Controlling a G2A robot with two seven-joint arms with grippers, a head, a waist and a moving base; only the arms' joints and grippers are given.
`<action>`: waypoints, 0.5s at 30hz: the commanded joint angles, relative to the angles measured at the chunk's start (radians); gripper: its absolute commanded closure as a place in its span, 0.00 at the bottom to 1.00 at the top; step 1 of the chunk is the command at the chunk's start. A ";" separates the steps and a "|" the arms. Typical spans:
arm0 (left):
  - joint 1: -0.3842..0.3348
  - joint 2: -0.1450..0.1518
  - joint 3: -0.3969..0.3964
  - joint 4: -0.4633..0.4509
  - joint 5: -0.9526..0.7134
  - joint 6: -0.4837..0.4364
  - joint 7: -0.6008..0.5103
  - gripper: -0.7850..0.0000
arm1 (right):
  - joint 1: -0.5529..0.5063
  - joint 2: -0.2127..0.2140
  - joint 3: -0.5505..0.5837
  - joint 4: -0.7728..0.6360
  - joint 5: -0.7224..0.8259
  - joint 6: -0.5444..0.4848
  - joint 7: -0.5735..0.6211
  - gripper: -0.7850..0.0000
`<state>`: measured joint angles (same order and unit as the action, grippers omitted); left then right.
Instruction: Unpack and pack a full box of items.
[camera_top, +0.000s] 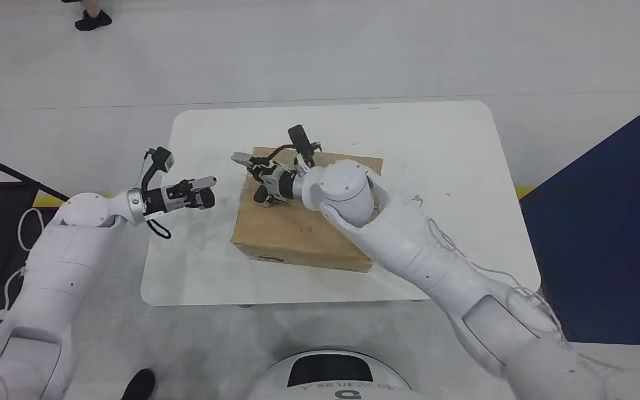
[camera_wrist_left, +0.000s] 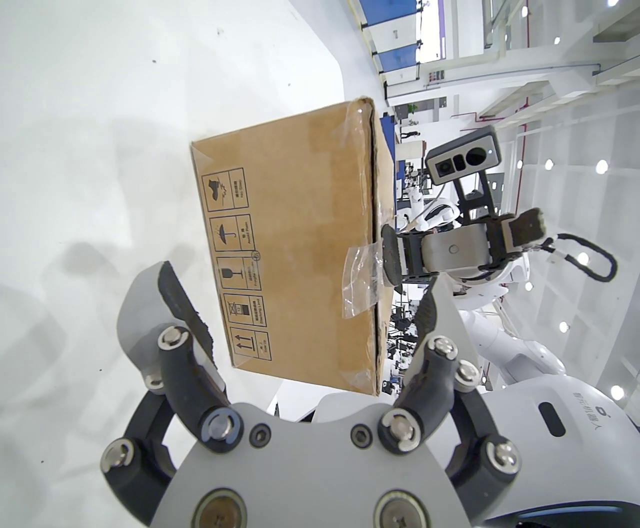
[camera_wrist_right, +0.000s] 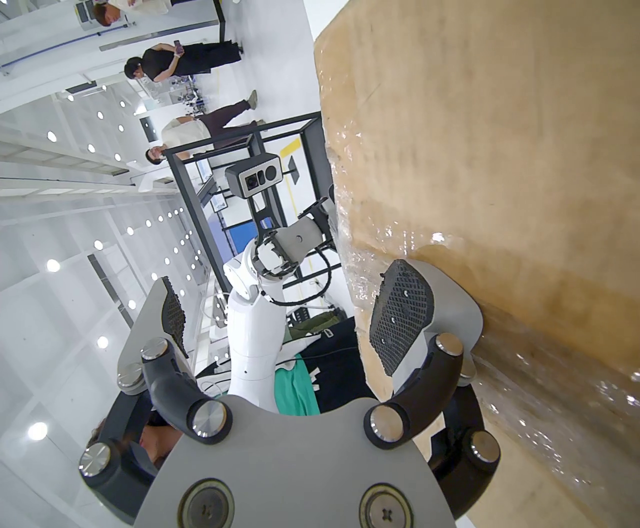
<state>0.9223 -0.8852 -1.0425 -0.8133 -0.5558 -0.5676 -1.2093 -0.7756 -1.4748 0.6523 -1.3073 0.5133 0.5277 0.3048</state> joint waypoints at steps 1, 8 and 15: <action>-0.001 0.000 -0.004 0.006 -0.001 -0.005 -0.006 0.00 | 0.015 -0.013 -0.011 0.024 0.014 -0.005 0.000 0.00; -0.001 -0.002 -0.018 0.011 0.000 -0.011 -0.016 0.00 | 0.075 -0.068 -0.067 0.114 0.046 -0.018 -0.003 0.00; 0.000 -0.004 -0.030 0.005 0.006 -0.010 -0.018 0.00 | 0.093 -0.095 -0.074 0.140 0.057 -0.129 0.089 0.00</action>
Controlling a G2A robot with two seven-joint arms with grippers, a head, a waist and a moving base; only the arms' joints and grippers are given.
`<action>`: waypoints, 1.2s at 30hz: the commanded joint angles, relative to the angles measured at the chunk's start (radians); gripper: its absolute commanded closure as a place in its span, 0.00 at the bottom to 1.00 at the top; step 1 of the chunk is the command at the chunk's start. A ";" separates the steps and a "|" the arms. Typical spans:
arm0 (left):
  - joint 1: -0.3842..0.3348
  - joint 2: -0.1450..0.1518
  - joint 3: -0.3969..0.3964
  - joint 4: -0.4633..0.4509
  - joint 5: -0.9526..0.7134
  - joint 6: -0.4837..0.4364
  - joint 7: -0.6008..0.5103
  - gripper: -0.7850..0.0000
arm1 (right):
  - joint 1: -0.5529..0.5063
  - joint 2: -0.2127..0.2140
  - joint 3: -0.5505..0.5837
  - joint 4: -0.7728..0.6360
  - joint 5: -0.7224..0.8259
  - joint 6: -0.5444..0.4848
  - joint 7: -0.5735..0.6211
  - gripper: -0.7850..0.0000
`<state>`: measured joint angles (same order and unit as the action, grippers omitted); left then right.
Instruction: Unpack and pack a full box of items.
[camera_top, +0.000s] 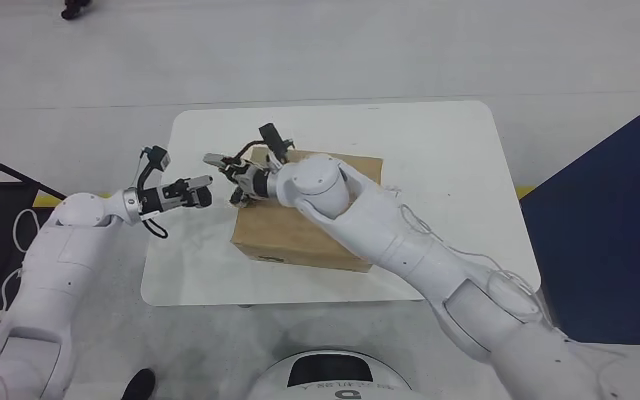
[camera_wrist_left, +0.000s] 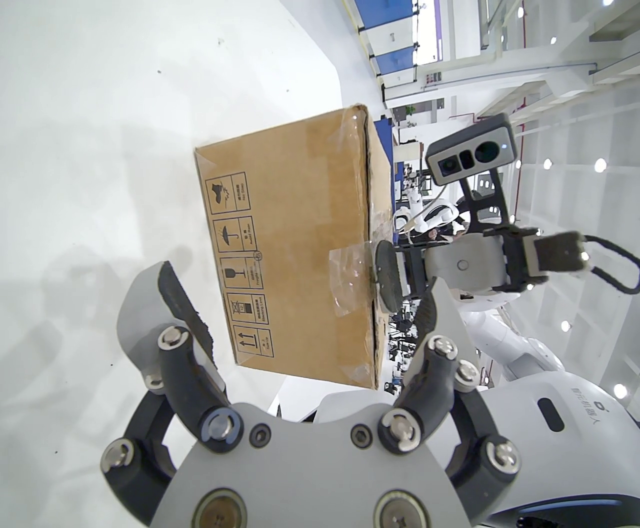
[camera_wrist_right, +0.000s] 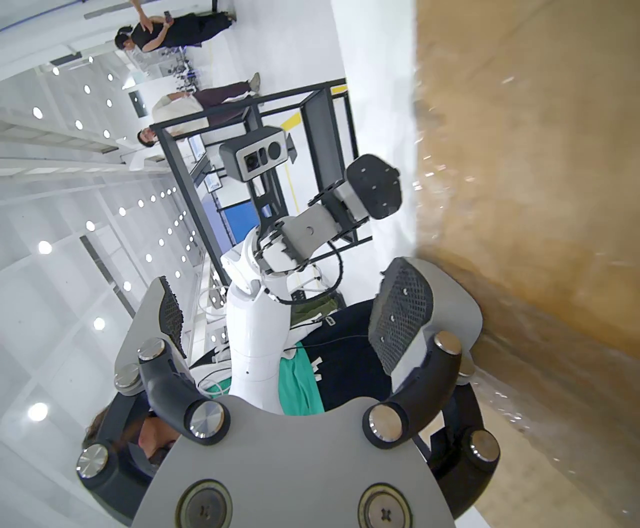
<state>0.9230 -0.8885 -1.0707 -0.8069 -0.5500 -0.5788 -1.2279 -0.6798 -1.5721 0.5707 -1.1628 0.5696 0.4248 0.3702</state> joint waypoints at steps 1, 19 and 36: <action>-0.001 -0.001 -0.003 -0.004 0.001 0.002 0.001 0.00 | -0.010 0.006 0.020 -0.008 -0.001 -0.052 0.047 0.00; -0.015 -0.018 0.020 -0.117 0.104 0.080 0.062 0.00 | -0.396 0.184 0.400 -0.391 -0.260 -0.005 0.186 0.00; -0.055 -0.048 0.072 -0.179 0.187 0.156 0.110 0.00 | -0.604 0.250 0.615 -0.587 -0.330 0.059 0.196 0.00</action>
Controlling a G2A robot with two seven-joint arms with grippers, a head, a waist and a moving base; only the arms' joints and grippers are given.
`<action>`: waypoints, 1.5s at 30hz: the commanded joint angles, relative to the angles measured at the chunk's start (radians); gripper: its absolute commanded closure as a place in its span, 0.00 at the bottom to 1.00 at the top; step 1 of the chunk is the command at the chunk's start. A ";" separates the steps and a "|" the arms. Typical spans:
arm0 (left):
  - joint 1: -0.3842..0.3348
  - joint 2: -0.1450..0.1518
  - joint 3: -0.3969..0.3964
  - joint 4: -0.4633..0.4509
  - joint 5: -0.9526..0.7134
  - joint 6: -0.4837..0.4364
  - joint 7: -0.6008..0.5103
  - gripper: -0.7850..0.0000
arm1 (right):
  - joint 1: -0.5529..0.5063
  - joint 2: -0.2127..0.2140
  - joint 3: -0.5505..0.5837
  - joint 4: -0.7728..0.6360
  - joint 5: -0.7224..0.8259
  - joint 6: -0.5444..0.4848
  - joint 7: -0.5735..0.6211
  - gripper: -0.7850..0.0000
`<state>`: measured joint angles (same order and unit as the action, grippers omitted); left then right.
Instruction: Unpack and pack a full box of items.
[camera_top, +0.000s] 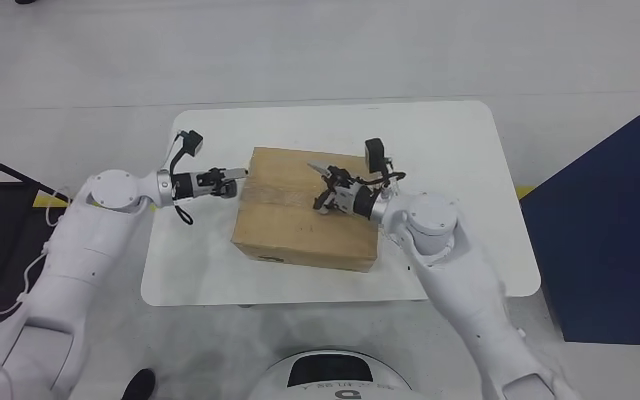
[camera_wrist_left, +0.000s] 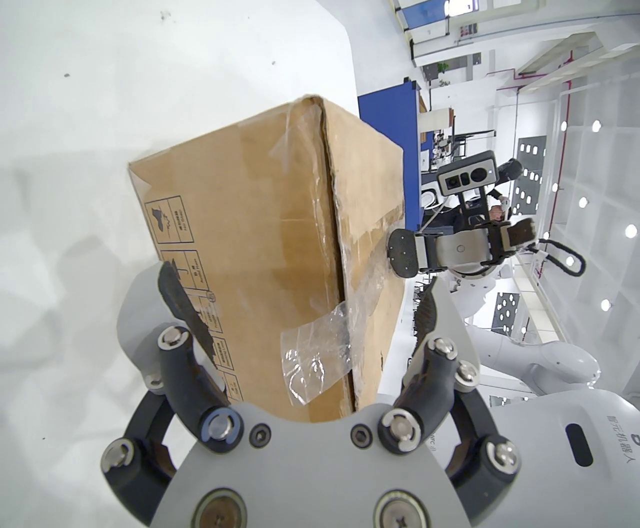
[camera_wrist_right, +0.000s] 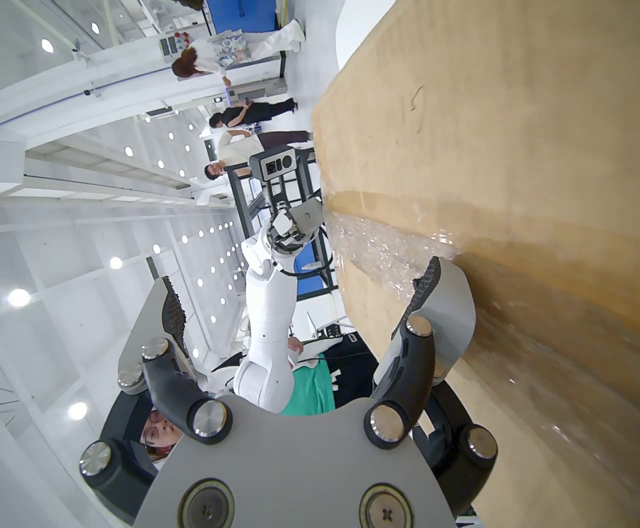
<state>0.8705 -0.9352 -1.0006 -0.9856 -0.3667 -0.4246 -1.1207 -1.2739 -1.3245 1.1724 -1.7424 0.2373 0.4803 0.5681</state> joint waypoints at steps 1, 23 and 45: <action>-0.005 -0.003 0.004 0.000 0.005 0.004 0.003 0.00 | -0.022 0.005 0.030 -0.016 0.007 0.006 -0.008 0.00; -0.057 0.002 -0.099 0.046 -0.046 0.005 0.039 0.00 | -0.244 0.049 0.324 -0.123 0.077 -0.078 -0.107 0.00; 0.002 -0.061 -0.105 0.149 -0.354 -0.196 0.193 0.00 | -0.214 0.029 0.347 0.001 0.158 -0.411 -0.395 0.00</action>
